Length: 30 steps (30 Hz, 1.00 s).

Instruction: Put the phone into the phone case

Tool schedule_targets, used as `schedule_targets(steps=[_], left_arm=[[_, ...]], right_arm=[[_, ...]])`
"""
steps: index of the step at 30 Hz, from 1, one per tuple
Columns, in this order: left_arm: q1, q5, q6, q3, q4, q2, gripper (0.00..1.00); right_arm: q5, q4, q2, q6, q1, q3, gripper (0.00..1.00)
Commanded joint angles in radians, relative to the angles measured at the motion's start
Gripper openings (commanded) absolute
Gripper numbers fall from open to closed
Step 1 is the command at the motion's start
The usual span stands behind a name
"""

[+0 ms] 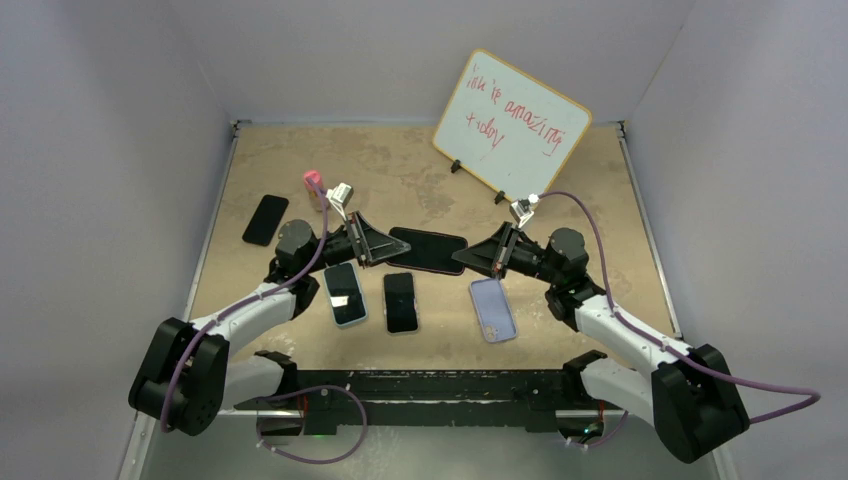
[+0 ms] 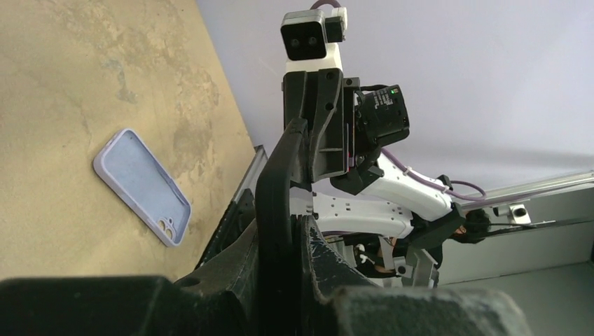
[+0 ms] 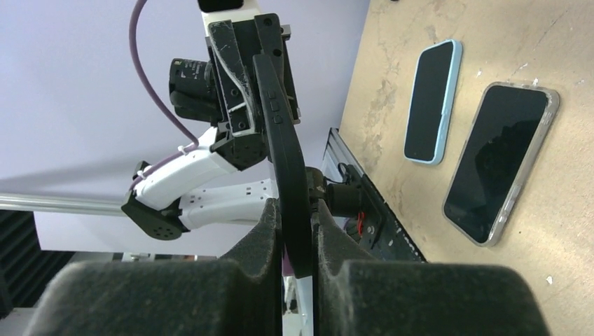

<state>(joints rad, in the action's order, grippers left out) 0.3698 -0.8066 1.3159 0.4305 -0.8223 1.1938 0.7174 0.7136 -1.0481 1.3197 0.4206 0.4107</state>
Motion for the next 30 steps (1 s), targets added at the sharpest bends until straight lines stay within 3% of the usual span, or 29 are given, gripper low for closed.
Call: schedule_targets(steps=[1, 5, 7, 9, 12, 14, 18, 27, 28, 30], left_arm=[[-0.003, 0.042, -0.133, 0.034, -0.021, -0.018, 0.0], [-0.003, 0.052, 0.036, -0.021, -0.25, 0.003, 0.0], [-0.003, 0.058, 0.076, -0.031, -0.302, 0.015, 0.0], [-0.004, 0.061, 0.082, -0.03, -0.315, 0.02, 0.0], [-0.003, 0.064, 0.053, -0.023, -0.284, 0.021, 0.0], [-0.003, 0.068, 0.03, -0.024, -0.262, 0.016, 0.0], [-0.006, 0.069, -0.091, -0.005, -0.113, -0.016, 0.0], [-0.009, 0.057, -0.3, 0.063, 0.176, -0.079, 0.0], [-0.011, 0.047, -0.288, 0.063, 0.17, -0.081, 0.0], [-0.011, 0.012, -0.235, 0.063, 0.131, -0.075, 0.0]], right_arm=[[0.008, 0.033, 0.007, 0.072, 0.009, 0.006, 0.22], [0.005, 0.01, 0.001, 0.041, 0.026, 0.005, 0.54], [0.009, 0.001, -0.021, 0.024, 0.048, 0.015, 0.61], [0.0, -0.004, -0.033, 0.022, 0.066, 0.016, 0.6], [-0.018, -0.002, -0.035, 0.025, 0.072, 0.011, 0.51], [-0.024, -0.001, -0.03, 0.026, 0.073, 0.01, 0.37], [-0.055, 0.006, -0.013, 0.044, 0.072, -0.008, 0.0], [-0.106, 0.025, -0.003, 0.092, 0.073, -0.033, 0.0], [-0.102, 0.022, -0.005, 0.075, 0.072, -0.027, 0.08], [-0.09, -0.022, 0.0, 0.017, 0.073, -0.01, 0.34]])
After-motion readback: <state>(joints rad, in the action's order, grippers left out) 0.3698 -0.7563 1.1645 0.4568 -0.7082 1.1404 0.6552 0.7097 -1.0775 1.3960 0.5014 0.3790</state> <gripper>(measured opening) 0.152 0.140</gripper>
